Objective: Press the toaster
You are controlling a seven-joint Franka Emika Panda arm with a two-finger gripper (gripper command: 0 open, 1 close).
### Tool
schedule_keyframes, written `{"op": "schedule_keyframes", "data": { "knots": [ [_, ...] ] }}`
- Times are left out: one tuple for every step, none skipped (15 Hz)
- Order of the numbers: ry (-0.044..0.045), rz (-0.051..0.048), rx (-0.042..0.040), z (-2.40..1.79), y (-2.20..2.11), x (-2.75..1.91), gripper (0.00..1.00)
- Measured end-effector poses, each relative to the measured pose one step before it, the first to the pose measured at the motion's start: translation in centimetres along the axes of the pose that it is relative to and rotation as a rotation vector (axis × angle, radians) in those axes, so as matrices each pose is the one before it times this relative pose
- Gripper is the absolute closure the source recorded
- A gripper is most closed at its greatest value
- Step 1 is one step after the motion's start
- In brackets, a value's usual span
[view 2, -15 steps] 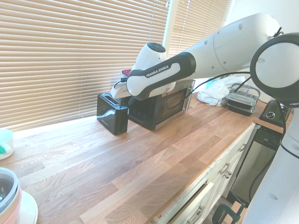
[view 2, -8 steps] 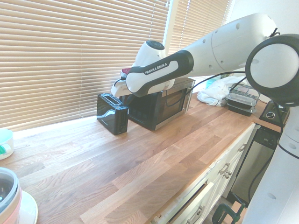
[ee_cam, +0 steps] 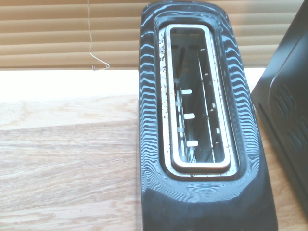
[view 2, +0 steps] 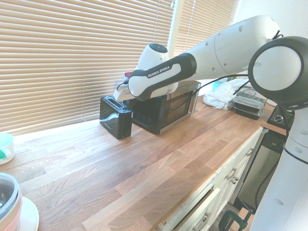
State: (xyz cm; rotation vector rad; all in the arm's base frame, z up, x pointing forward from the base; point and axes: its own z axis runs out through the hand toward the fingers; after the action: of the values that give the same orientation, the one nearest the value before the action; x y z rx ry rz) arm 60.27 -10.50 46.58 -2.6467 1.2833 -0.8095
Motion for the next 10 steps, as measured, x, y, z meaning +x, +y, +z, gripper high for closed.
{"op": "schedule_keyframes", "data": {
  "knots": [
    [-0.00130,0.00116,-0.00139,0.109,0.094,0.035,1.00],
    [-0.00127,0.00091,-0.00152,0.110,0.105,0.044,1.00],
    [-0.00184,0.00022,-0.00226,0.125,0.072,-0.001,1.00],
    [-0.00342,0.00010,-0.00429,0.136,0.093,-0.015,1.00],
    [-0.00375,0.00035,-0.00458,0.189,0.101,-0.028,1.00],
    [-0.00330,0.00033,-0.00391,0.211,0.080,-0.041,1.00],
    [-0.00286,0.00050,-0.00370,0.248,0.090,-0.030,1.00],
    [-0.00235,0.00049,-0.00328,0.244,0.069,-0.010,1.00],
    [-0.00234,0.00022,-0.00322,0.229,0.017,0.022,1.00],
    [-0.00269,-0.00029,-0.00343,0.228,-0.041,0.039,1.00]
  ]
}}
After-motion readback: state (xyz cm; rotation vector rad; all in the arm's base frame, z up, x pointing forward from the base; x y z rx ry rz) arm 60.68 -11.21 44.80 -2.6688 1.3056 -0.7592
